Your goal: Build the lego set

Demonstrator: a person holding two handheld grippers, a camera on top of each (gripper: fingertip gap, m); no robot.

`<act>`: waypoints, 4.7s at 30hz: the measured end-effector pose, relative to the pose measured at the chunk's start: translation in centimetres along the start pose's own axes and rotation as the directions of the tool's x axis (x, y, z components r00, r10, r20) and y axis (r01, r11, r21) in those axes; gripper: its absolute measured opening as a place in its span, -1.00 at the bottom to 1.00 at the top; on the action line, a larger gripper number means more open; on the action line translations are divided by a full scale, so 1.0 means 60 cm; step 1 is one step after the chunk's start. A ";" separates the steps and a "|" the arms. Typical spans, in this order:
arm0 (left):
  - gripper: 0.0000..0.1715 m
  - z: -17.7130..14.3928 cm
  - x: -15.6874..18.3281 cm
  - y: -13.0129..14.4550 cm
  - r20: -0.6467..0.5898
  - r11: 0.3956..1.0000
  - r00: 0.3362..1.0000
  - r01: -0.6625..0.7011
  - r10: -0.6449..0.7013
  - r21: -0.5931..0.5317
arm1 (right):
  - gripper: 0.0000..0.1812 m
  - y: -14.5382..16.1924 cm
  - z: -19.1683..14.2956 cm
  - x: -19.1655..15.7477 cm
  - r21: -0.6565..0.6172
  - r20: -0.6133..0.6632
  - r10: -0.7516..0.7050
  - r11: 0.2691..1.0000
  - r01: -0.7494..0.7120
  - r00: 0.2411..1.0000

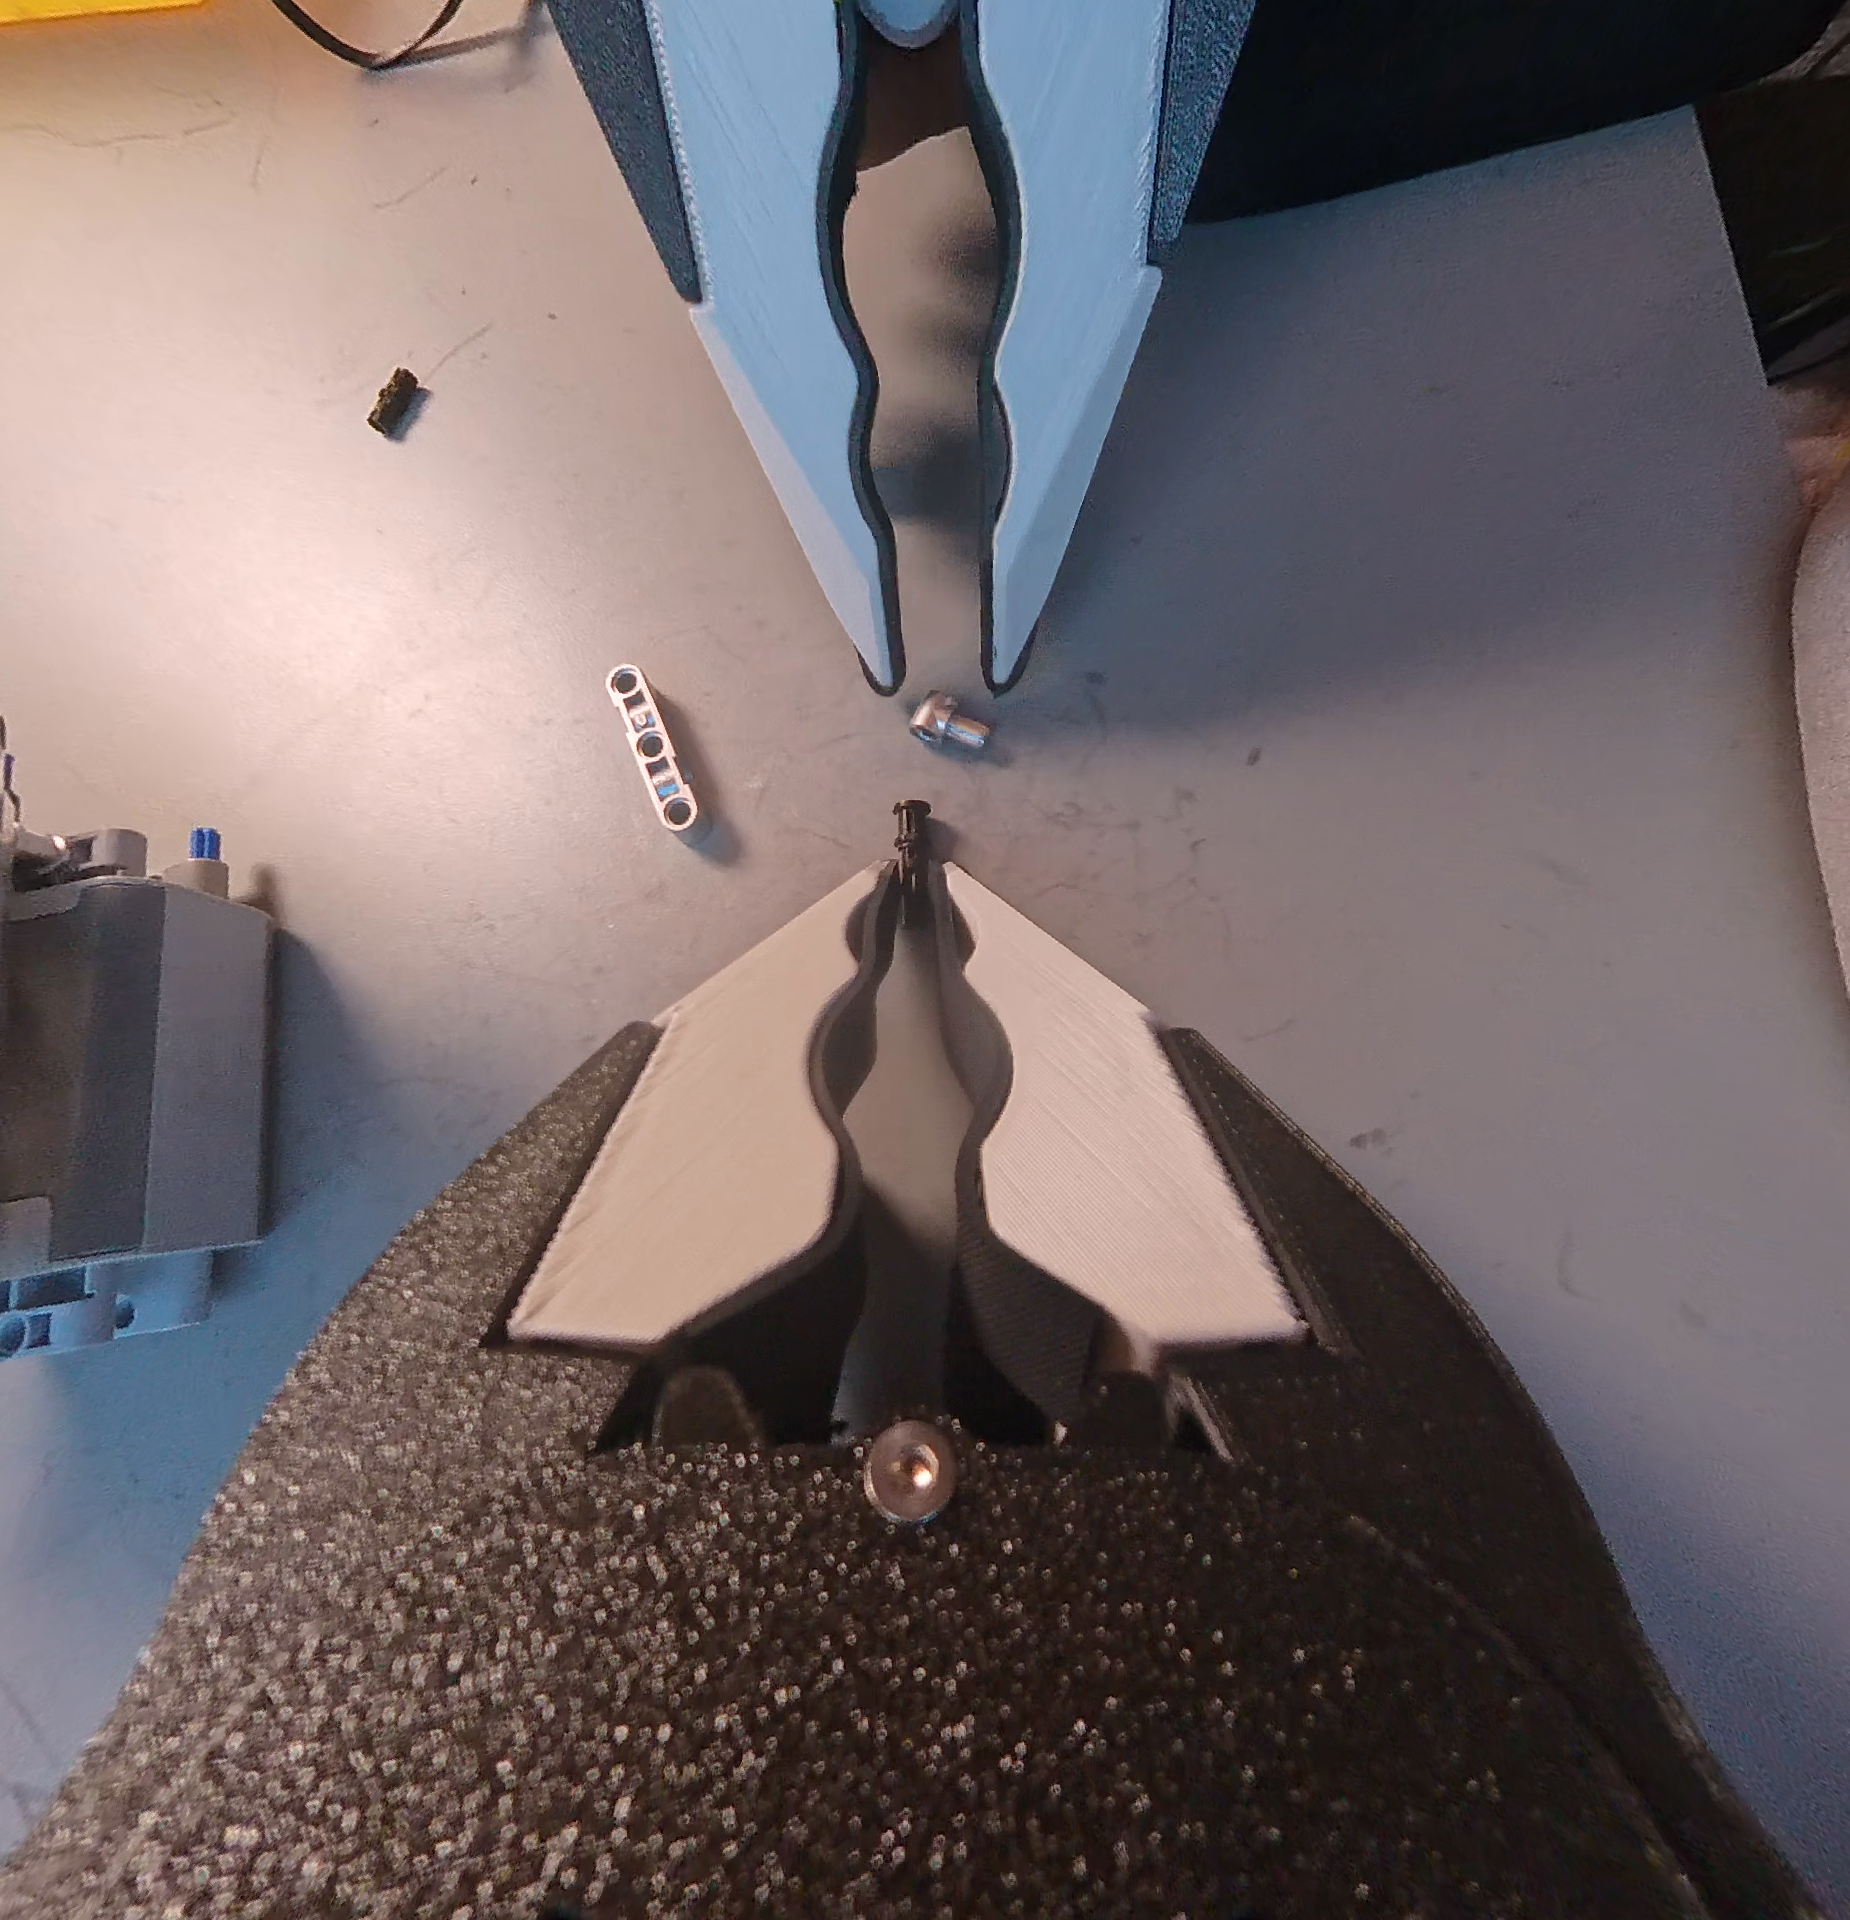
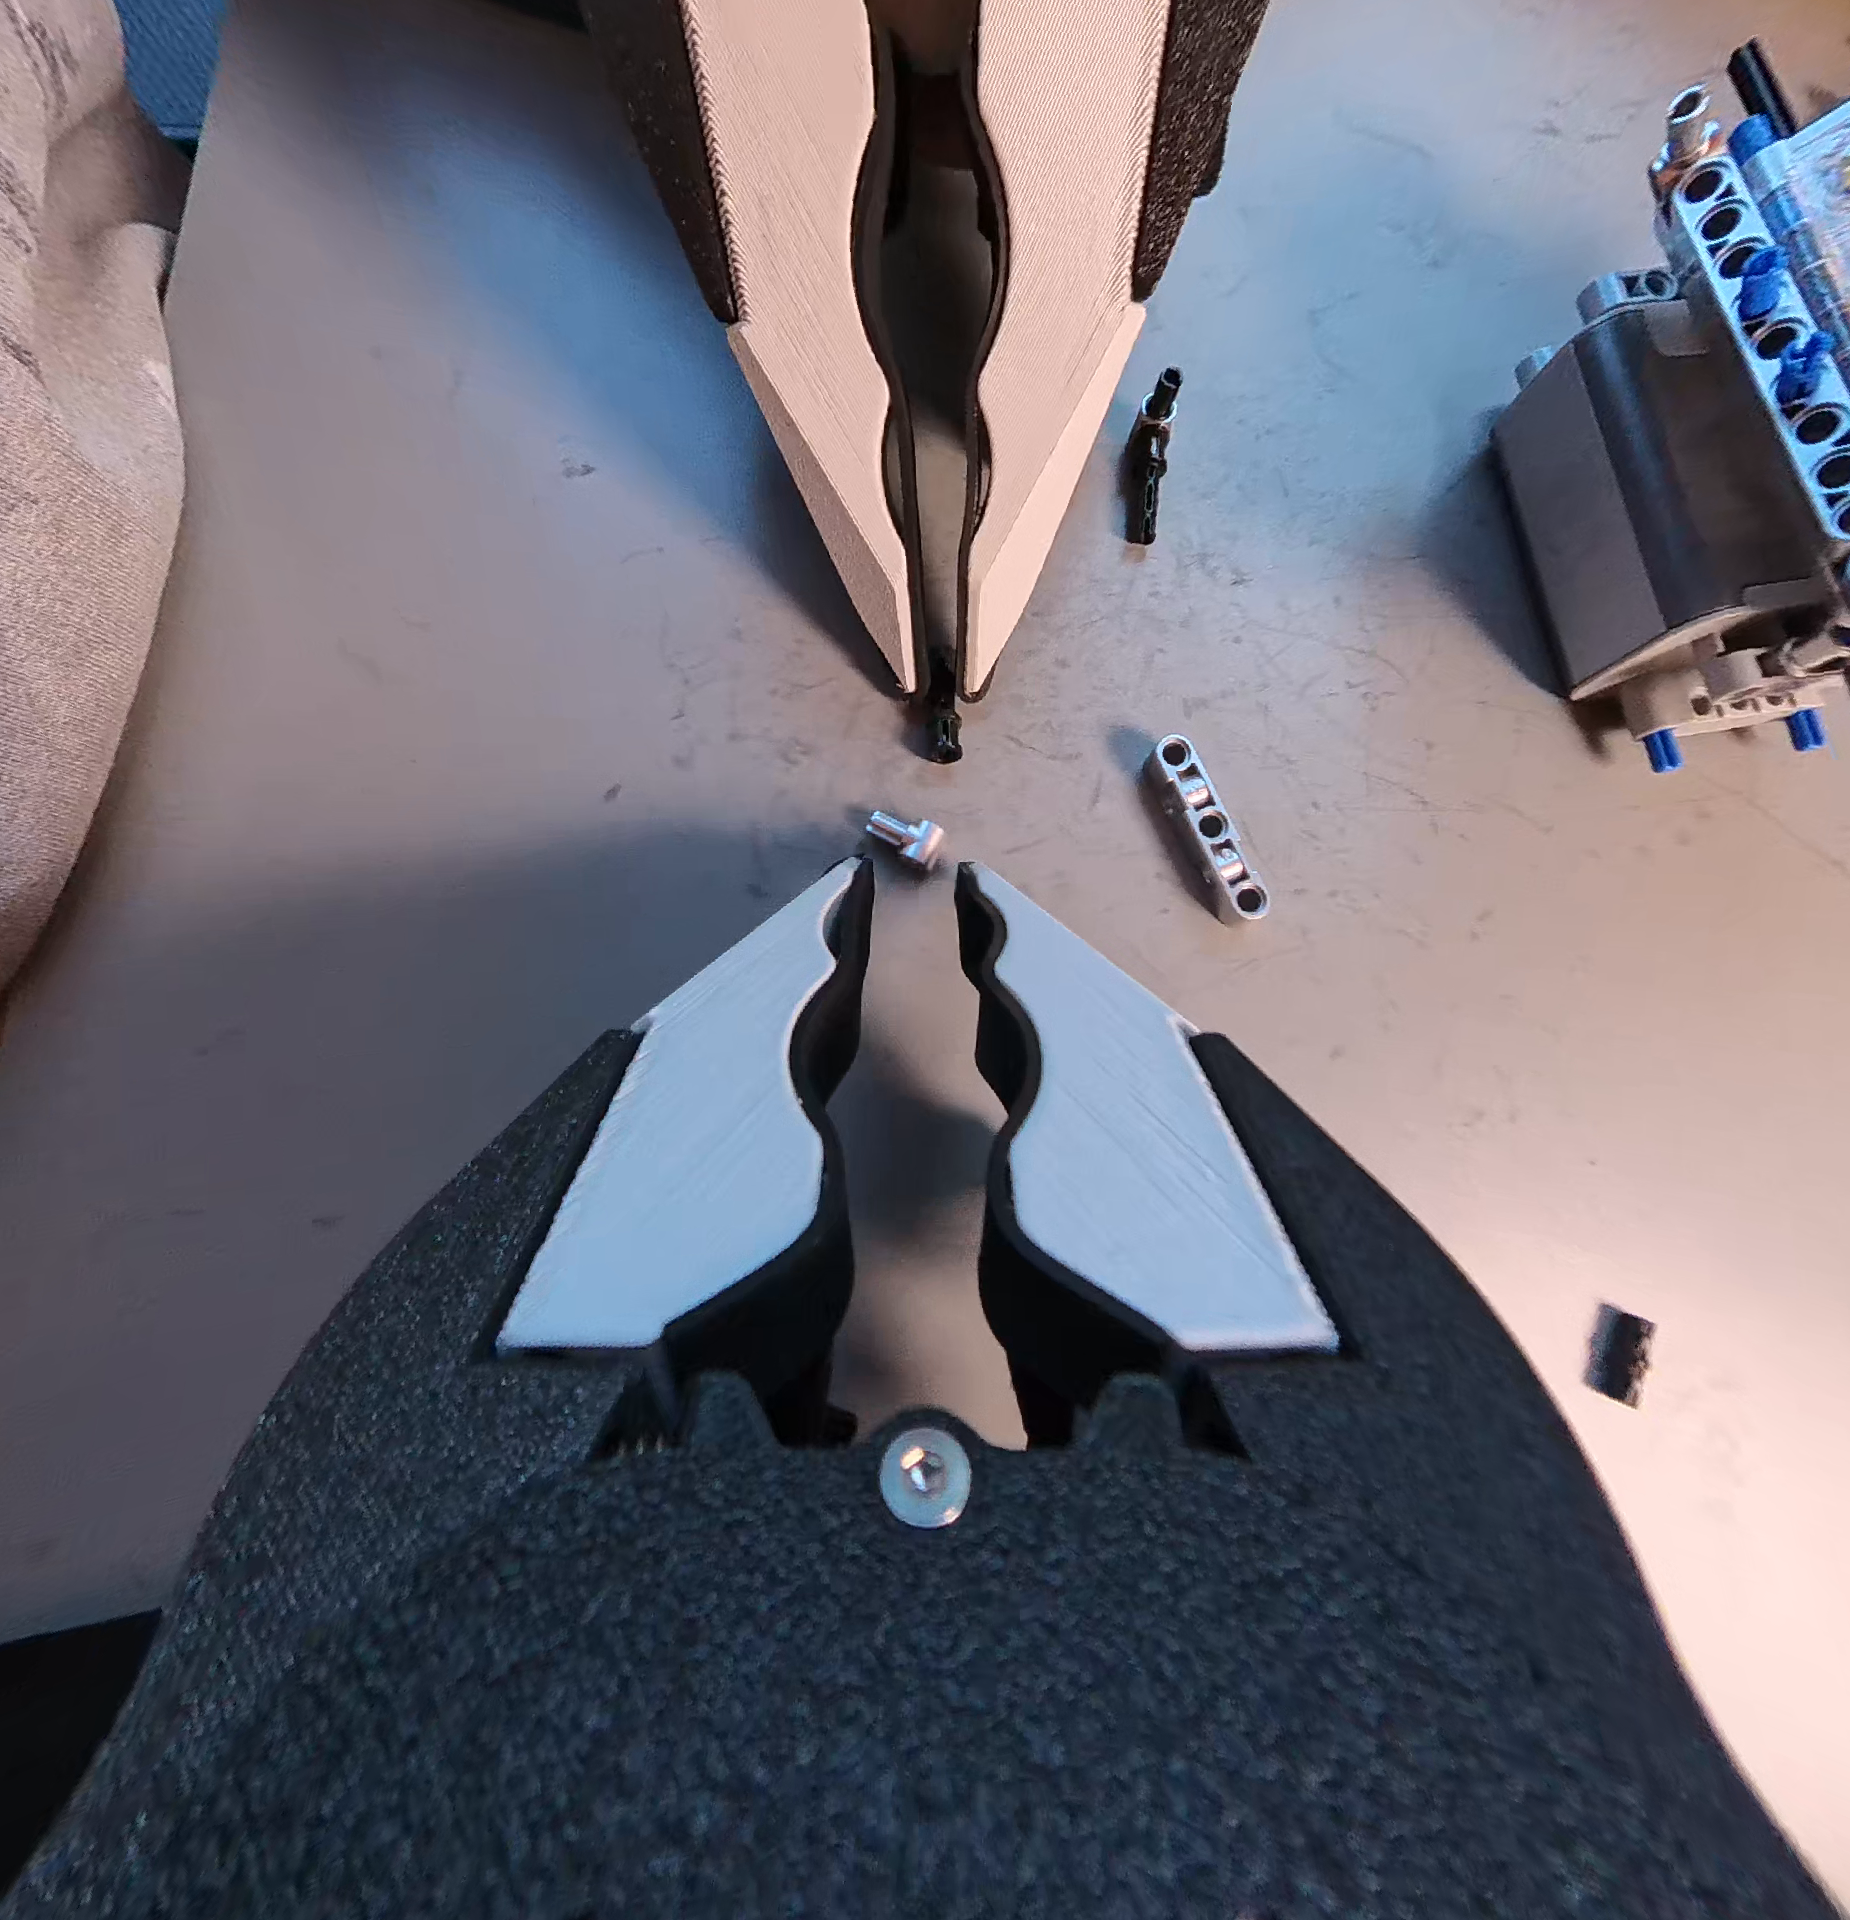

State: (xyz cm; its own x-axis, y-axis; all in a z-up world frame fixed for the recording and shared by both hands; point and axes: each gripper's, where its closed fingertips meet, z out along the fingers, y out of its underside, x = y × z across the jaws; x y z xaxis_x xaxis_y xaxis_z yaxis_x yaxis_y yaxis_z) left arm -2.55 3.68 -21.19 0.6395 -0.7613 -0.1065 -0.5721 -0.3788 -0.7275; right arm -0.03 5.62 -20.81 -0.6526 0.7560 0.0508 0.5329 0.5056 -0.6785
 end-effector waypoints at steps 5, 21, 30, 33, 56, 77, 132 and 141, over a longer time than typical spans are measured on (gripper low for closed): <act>-0.96 0.000 0.001 0.000 -0.005 1.000 1.000 0.001 -0.001 0.000 | -0.83 -0.001 0.007 -0.004 0.012 0.024 -0.006 1.000 0.005 1.000; -0.96 -0.021 0.007 0.003 -0.100 0.998 0.994 0.044 -0.040 0.041 | -0.85 -0.004 0.010 -0.015 0.011 0.041 -0.011 1.000 0.010 0.999; -0.96 -0.086 0.024 -0.076 -0.276 0.915 0.961 0.143 -0.037 0.377 | -0.89 -0.009 0.013 -0.019 0.035 0.031 -0.019 0.999 0.018 0.999; -0.96 -0.092 0.027 -0.082 -0.301 0.898 0.953 0.163 -0.036 0.408 | -0.88 -0.009 0.013 -0.019 0.036 0.027 -0.021 0.999 0.020 0.999; -0.97 -0.027 0.013 -0.016 -0.126 0.994 0.992 0.039 -0.026 0.100 | -0.86 -0.007 0.014 -0.014 0.009 -0.015 -0.005 1.000 0.005 1.000; -0.87 -0.049 0.020 0.022 -0.118 0.998 0.992 -0.050 0.045 -0.038 | -0.91 -0.010 0.016 -0.016 0.018 -0.024 -0.020 1.000 0.020 1.000; -0.93 -0.085 -0.044 -0.074 0.319 0.924 0.934 -0.257 0.163 0.282 | -0.84 -0.114 -0.043 0.039 0.429 -0.088 0.211 0.890 -0.154 0.973; -0.93 -0.085 -0.045 -0.075 0.322 0.923 0.934 -0.254 0.155 0.291 | -0.95 -0.116 -0.044 0.041 0.443 -0.096 0.209 0.884 -0.147 0.973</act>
State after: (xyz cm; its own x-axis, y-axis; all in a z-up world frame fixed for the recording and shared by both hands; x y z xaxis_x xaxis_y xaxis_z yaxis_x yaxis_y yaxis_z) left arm -4.34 4.77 -14.18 0.6739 -0.6002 -0.4309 -0.5408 -0.0034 -0.8412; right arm -3.90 5.04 -14.03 -0.4721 0.8812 -0.0225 0.3280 0.1519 -0.9324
